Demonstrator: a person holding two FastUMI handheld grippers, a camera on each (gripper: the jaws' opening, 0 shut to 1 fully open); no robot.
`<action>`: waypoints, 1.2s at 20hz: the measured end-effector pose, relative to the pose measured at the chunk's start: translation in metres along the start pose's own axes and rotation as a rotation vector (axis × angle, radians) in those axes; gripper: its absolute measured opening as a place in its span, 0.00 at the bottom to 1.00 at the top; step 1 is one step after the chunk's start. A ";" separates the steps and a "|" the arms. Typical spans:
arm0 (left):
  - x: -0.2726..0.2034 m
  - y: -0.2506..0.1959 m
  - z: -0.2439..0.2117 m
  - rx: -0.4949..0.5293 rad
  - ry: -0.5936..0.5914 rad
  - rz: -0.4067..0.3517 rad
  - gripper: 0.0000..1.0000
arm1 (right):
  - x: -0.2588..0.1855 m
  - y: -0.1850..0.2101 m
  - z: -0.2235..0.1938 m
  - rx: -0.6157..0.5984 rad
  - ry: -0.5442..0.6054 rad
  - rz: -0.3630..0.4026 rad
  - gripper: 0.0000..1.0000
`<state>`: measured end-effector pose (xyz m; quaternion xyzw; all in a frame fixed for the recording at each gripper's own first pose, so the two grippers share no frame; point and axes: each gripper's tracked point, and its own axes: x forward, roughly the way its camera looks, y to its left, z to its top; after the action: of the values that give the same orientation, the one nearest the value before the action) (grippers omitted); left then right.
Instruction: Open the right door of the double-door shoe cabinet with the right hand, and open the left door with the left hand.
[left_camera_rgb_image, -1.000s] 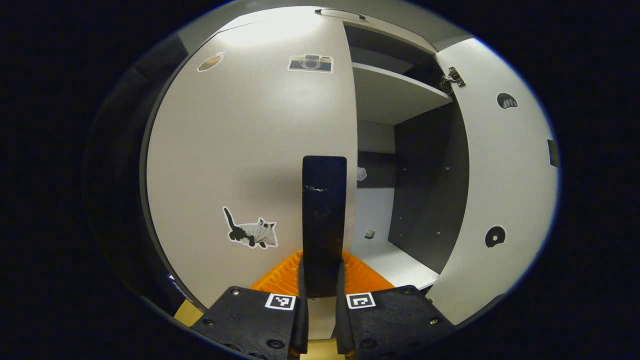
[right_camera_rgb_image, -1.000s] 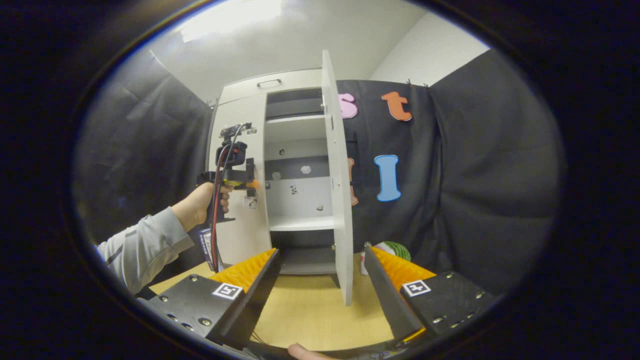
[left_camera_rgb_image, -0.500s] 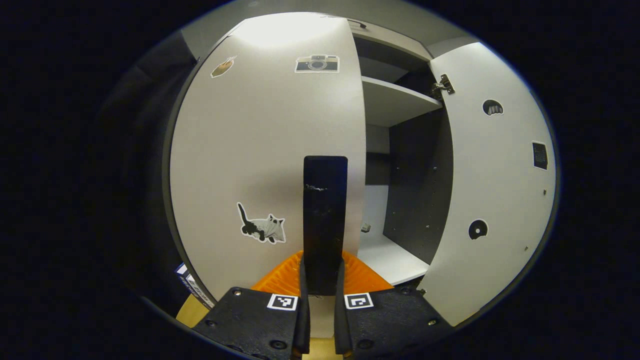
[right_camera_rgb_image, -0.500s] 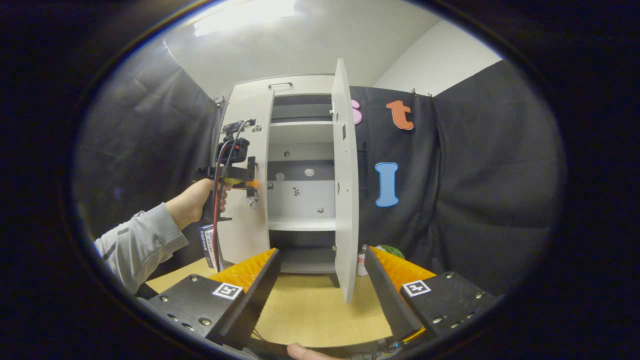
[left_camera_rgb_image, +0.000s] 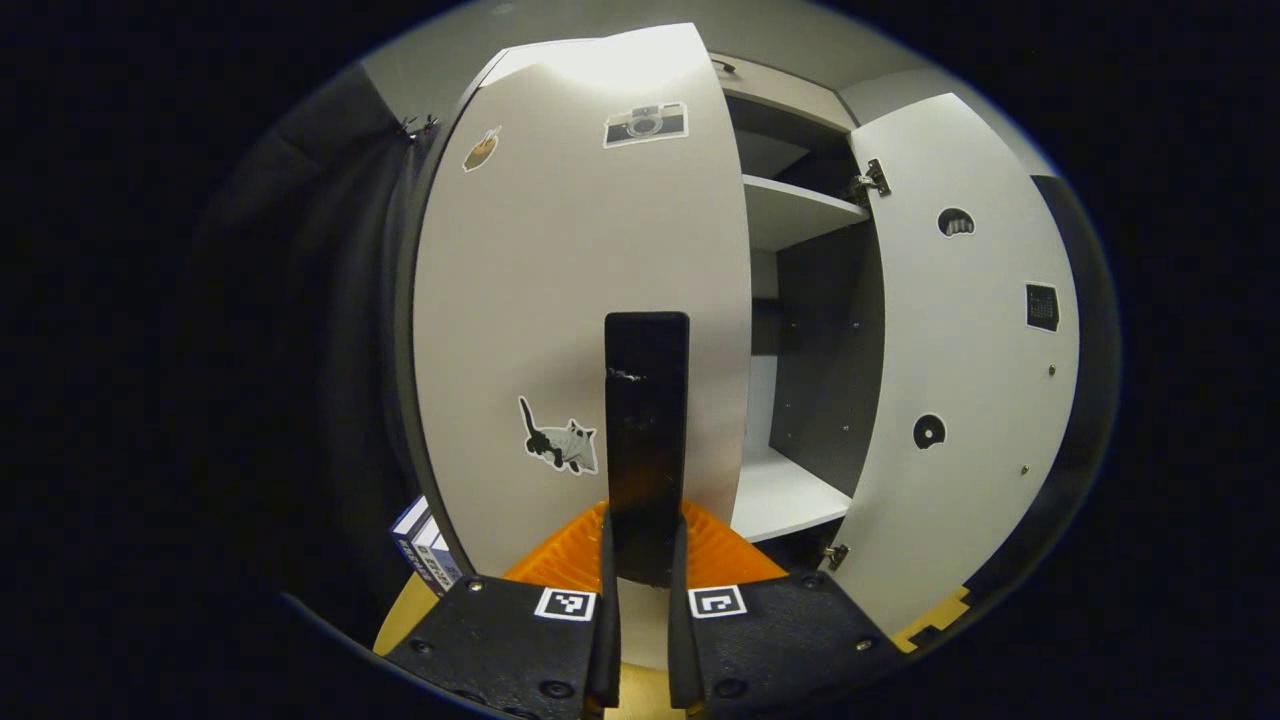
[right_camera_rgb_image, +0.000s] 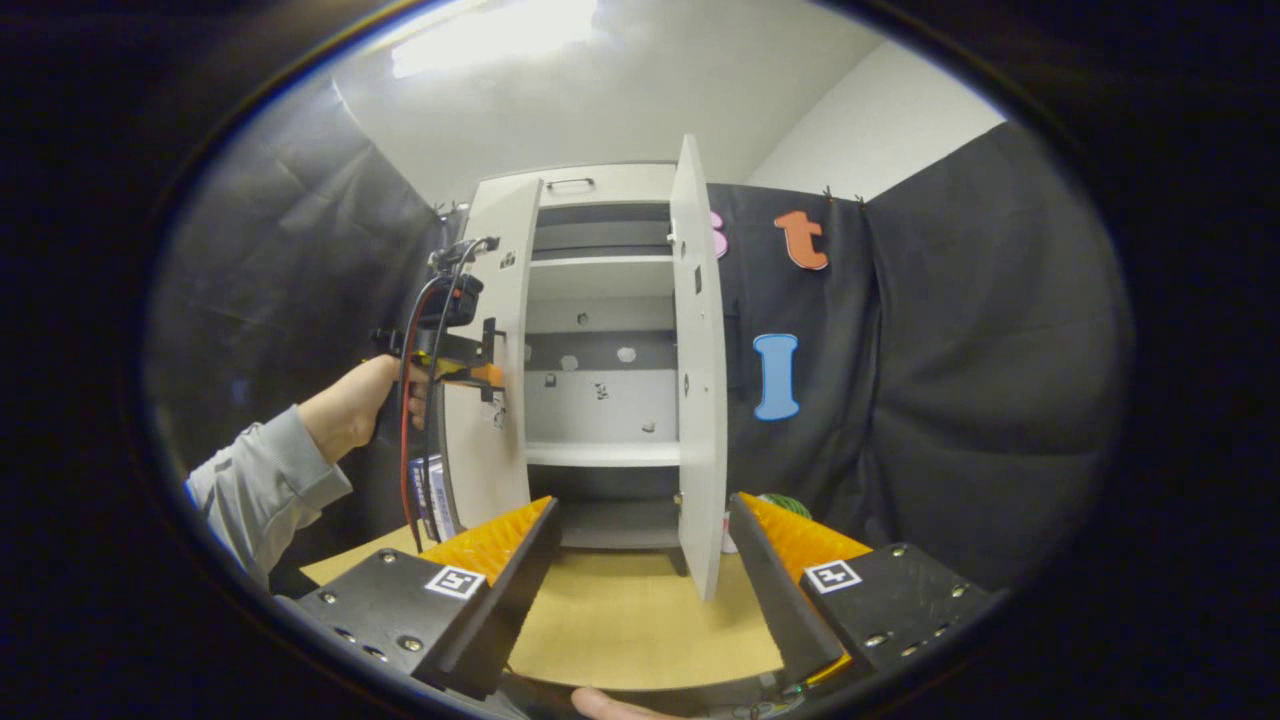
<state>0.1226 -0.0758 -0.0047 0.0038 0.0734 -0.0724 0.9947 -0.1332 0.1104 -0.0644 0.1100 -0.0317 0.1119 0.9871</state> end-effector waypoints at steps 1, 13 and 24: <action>-0.006 0.004 0.000 -0.005 -0.007 0.001 0.20 | -0.003 0.003 -0.001 -0.006 0.001 0.004 0.97; -0.067 0.065 0.000 0.037 -0.051 0.105 0.15 | -0.020 0.019 -0.007 0.012 0.013 0.026 1.00; -0.111 0.184 -0.002 -0.018 -0.070 0.210 0.01 | -0.022 0.030 -0.007 0.023 0.011 0.026 1.00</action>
<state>0.0406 0.1219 0.0090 0.0002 0.0382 0.0329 0.9987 -0.1615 0.1355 -0.0674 0.1205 -0.0263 0.1255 0.9844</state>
